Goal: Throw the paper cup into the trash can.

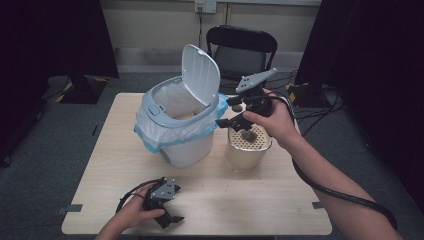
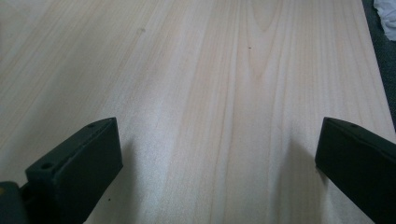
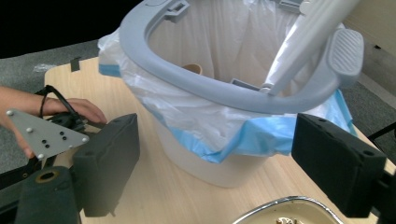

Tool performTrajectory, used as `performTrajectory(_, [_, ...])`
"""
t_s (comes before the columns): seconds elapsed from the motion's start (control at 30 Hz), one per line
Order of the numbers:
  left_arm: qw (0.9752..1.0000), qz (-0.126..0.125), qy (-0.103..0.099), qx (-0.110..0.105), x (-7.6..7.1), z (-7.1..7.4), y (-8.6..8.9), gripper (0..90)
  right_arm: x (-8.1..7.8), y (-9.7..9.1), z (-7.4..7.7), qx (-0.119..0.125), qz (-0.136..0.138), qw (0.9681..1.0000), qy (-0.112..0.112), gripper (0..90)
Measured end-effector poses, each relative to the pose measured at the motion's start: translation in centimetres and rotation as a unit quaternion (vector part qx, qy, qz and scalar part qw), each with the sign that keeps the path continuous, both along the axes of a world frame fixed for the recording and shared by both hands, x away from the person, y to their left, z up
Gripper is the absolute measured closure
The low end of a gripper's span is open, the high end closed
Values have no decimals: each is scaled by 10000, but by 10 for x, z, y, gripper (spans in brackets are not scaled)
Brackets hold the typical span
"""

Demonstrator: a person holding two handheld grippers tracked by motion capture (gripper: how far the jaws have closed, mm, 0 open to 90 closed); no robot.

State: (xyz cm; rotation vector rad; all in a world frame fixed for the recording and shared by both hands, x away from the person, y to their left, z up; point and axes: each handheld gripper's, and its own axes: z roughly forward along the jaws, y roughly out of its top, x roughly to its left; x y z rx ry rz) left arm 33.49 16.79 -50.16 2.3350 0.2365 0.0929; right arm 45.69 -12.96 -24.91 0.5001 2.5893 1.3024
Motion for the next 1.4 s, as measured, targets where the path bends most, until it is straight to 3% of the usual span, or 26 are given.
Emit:
performTrajectory(0.27, [10000,-2,-1,0,0,0,0,0,16,2,3,105,-164,9998,5,149])
performTrajectory(0.67, [10000,-12,2,-2,0,0,0,0,34,23,11,219,-191,9996,-16,156])
performTrajectory(0.9, [10000,-13,3,0,0,0,0,0,32,32,17,224,-110,9996,-94,139])
performTrajectory(1.17, [10000,-30,-6,-6,1,0,0,0,27,40,27,467,83,9988,-94,160])
performTrajectory(1.4, [10000,-31,-4,-8,1,0,0,0,22,59,25,316,210,9992,-111,138])
